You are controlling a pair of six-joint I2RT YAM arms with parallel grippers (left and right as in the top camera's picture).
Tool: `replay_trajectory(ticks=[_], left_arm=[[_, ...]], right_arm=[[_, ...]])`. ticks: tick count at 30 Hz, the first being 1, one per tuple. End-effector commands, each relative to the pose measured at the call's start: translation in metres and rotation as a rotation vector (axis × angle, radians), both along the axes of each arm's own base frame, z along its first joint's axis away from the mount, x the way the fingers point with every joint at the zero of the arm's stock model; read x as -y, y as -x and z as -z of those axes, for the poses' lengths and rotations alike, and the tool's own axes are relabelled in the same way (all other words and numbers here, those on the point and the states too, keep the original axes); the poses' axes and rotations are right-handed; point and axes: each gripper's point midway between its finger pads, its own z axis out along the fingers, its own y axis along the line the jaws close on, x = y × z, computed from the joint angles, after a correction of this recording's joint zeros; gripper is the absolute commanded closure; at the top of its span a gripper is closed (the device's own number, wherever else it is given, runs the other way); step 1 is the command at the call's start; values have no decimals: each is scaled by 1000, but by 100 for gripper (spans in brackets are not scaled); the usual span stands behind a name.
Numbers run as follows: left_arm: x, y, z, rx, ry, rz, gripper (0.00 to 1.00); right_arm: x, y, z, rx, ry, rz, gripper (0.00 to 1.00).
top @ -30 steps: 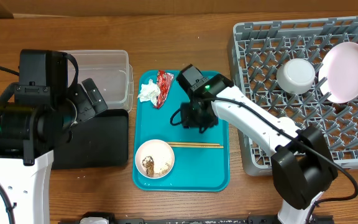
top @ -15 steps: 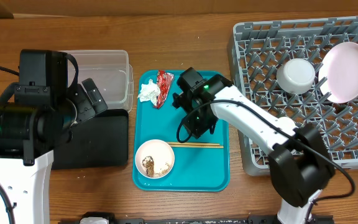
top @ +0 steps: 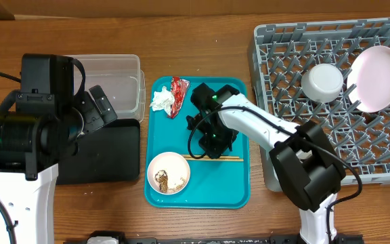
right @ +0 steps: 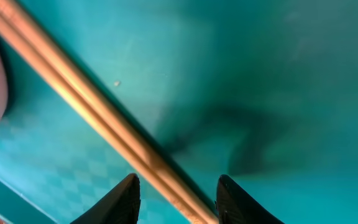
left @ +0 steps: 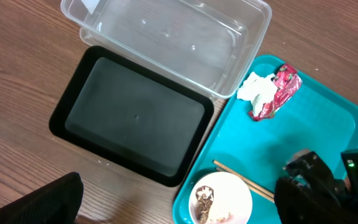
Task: Sort waste into correct bins and load items into the dishwasher
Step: 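Lower the right gripper and grasp the wooden chopsticks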
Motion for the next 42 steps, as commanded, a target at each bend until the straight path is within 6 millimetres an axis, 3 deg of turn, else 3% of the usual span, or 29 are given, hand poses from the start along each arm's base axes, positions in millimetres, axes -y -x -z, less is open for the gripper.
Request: replay_trajectory(ticks=[1, 8, 14, 25, 30, 33, 42], left_arm=[[-3, -1, -2, 7, -7, -19, 0], [-3, -1, -2, 8, -7, -19, 0], [-3, -1, -2, 7, -7, -19, 0], [-3, -1, -2, 7, -7, -19, 0], [-3, -1, -2, 7, -7, -19, 0], [-3, -1, -2, 7, -7, -19, 0], [-3, -2, -2, 7, -7, -19, 0]], right_arm=[[-7, 6, 3, -8, -11, -42, 58], [6, 5, 26, 39, 38, -40, 61], [7, 0, 26, 61, 46, -42, 65], [13, -36, 28, 237, 115, -38, 67], [15, -27, 28, 195, 115, -47, 66], [9, -6, 27, 95, 47, -134, 66], [21, -19, 23, 156, 136, -92, 59]])
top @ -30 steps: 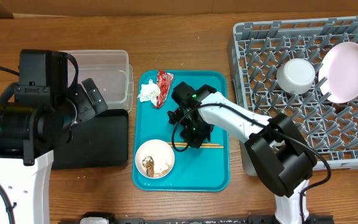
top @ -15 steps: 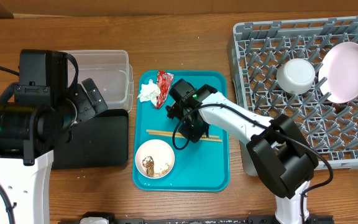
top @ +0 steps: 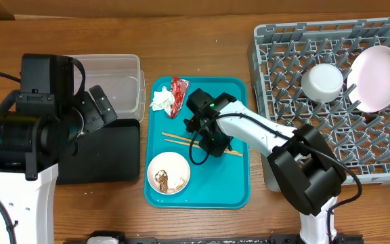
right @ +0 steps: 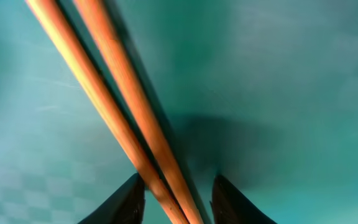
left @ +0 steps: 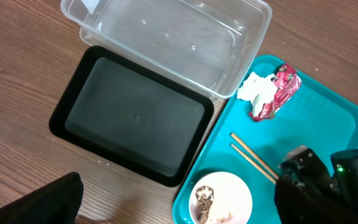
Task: Sort waste into correct bins and load items into the dishwasher
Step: 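Lower the right gripper and grasp the wooden chopsticks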
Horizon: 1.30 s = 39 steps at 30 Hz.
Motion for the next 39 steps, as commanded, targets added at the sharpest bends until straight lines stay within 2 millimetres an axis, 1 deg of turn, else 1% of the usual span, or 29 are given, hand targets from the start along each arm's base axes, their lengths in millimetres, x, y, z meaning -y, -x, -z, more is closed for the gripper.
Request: replay_trajectory(ticks=[1, 5, 8, 11, 15, 18, 24, 30, 35, 39], left_arm=[[-3, -1, -2, 7, -7, -19, 0], [-3, -1, -2, 7, -7, -19, 0], [-3, -1, -2, 8, -7, -19, 0], [-3, -1, -2, 7, -7, -19, 0], [-3, -1, -2, 7, -7, -19, 0], [-3, -1, -2, 7, -7, -19, 0], [-3, -1, -2, 7, -7, -19, 0], [-3, -1, -2, 7, -7, -19, 0], [-3, -1, -2, 7, -7, -19, 0], [-3, -1, -2, 7, -7, -19, 0]], right_arm=[[9, 2, 7, -22, 51, -5, 59], [0, -1, -12, -29, 24, 1, 51], [-14, -6, -26, -23, -39, 3, 48], [-27, -10, -30, -17, -102, 3, 47], [-37, -21, -30, 24, -140, 8, 49], [-39, -24, -29, 37, -150, 1, 50], [-42, -29, -19, 58, -163, -5, 50], [-37, -24, -8, 49, -148, -5, 50], [-35, -30, -6, 81, -136, -5, 50], [-37, -31, -5, 84, -139, -2, 50]])
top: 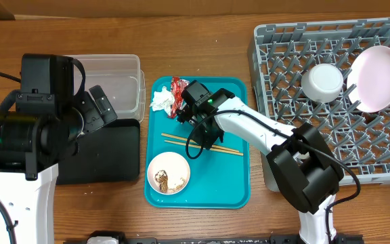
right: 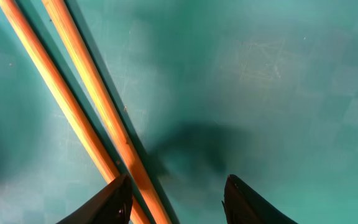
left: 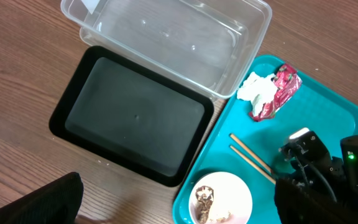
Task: Sort waste into correct bins and load items into the dishwasher
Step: 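Lower the right gripper and grasp the wooden chopsticks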
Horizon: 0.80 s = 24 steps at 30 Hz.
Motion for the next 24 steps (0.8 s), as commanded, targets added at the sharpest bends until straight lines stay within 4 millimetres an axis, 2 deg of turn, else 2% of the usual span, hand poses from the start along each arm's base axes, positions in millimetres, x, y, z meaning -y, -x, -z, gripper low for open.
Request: replay_trajectory(ticks=[1, 7, 11, 17, 20, 24], left_arm=[[-3, -1, -2, 7, -7, -19, 0], [-3, -1, -2, 7, -7, -19, 0], [-3, -1, -2, 7, -7, -19, 0], [-3, -1, -2, 7, -7, -19, 0], [-3, -1, -2, 7, -7, -19, 0], [-3, -1, -2, 7, -7, -19, 0]], right_arm=[[2, -2, 6, 1, 10, 1, 50], [2, 2, 11, -12, 8, 0, 54], [12, 14, 23, -46, 34, 3, 57], [16, 19, 28, -63, 47, 32, 58], [18, 12, 28, -29, 59, 36, 76], [18, -1, 28, 33, 69, 70, 88]])
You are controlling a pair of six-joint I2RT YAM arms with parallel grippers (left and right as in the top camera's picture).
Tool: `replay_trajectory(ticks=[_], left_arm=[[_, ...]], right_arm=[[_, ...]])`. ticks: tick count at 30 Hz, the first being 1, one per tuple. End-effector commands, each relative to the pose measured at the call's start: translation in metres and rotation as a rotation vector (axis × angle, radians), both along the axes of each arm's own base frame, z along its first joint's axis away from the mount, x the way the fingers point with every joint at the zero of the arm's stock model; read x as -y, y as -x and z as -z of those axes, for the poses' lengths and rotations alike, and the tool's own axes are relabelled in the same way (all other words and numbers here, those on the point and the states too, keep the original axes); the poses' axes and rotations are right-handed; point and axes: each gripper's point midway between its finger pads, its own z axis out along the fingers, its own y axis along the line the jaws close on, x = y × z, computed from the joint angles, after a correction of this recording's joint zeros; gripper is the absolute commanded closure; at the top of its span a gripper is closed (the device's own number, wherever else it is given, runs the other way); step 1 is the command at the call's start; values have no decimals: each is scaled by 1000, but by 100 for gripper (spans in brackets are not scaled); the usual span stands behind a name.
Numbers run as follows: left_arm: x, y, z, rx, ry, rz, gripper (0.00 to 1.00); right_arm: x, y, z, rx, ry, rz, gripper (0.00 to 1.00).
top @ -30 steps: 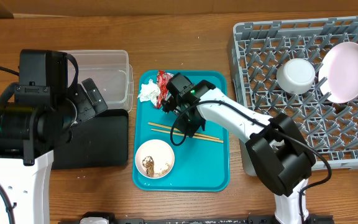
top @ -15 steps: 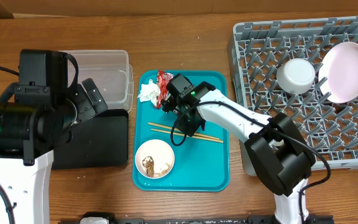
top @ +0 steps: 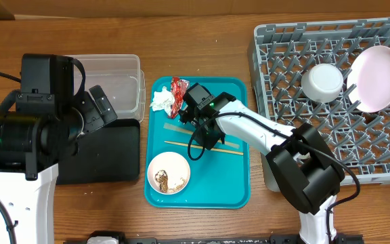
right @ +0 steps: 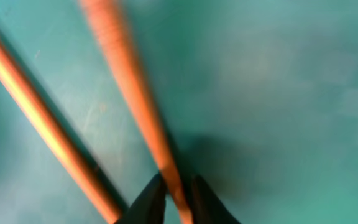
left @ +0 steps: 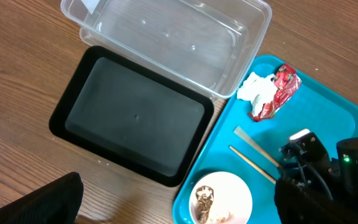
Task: Sort waste into correct bins and load items into the dishwasher
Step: 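Lower the right gripper and grasp the wooden chopsticks, then carry one chopstick with the right gripper into the dish rack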
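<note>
Two wooden chopsticks lie on the teal tray (top: 230, 191). My right gripper (top: 205, 135) is down on the tray, its black fingertips (right: 153, 198) shut on one chopstick (right: 129, 81), which slants away from its mate (right: 36, 106). From overhead the gripped chopstick (top: 181, 128) lies above the other chopstick (top: 181, 144). A small white bowl (top: 168, 173) with food scraps sits at the tray's front left. My left gripper (left: 176, 186) hangs open, high over the bins, holding nothing.
A crumpled tissue (top: 160, 100) and a red wrapper (top: 179, 89) lie at the tray's back left. A clear bin (top: 114, 81) and a black bin (top: 107, 152) stand to the left. The grey dish rack (top: 276, 61) on the right holds a white bowl (top: 322, 82) and a pink plate (top: 378, 78).
My right gripper's jaws, then open astride the chopstick pair, have shut on one chopstick. The two sticks, side by side before, now lie spread apart. The left arm has not moved.
My right gripper stood open over the paired chopsticks beside the bowl. Then the pair lay further left across the tray's middle, with the open jaws still low over it. After that the jaws were open wider, and now they pinch a single stick.
</note>
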Motion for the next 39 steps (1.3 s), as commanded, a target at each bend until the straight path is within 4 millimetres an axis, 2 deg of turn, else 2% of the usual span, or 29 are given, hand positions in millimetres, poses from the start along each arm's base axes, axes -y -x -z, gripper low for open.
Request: replay_trajectory(ticks=[1, 3, 5, 10, 22, 29, 31, 33, 39], left_arm=[[-3, -2, -2, 7, -7, -19, 0], [-3, -2, -2, 7, -7, -19, 0], [-3, -1, -2, 8, -7, -19, 0], [-3, -1, -2, 7, -7, -19, 0], [-3, -1, -2, 7, -7, -19, 0], [-3, -1, -2, 7, -7, -19, 0], [-3, -1, -2, 7, -7, -19, 0], [-3, -1, -2, 7, -7, -19, 0], [-3, -1, -2, 7, -7, -19, 0]], right_arm=[[12, 4, 16, -9, 48, 40, 91], [11, 2, 15, -7, 45, 58, 96], [9, 1, 11, -7, 43, 70, 96], [11, -11, -16, 20, 73, 116, 96], [10, -13, -118, 81, 33, 87, 96], [18, -43, -186, 303, -79, 262, 96], [27, -53, -199, 346, -110, 340, 96], [44, -68, -208, 385, -133, 474, 96], [129, -110, -208, 385, -205, 1008, 96]])
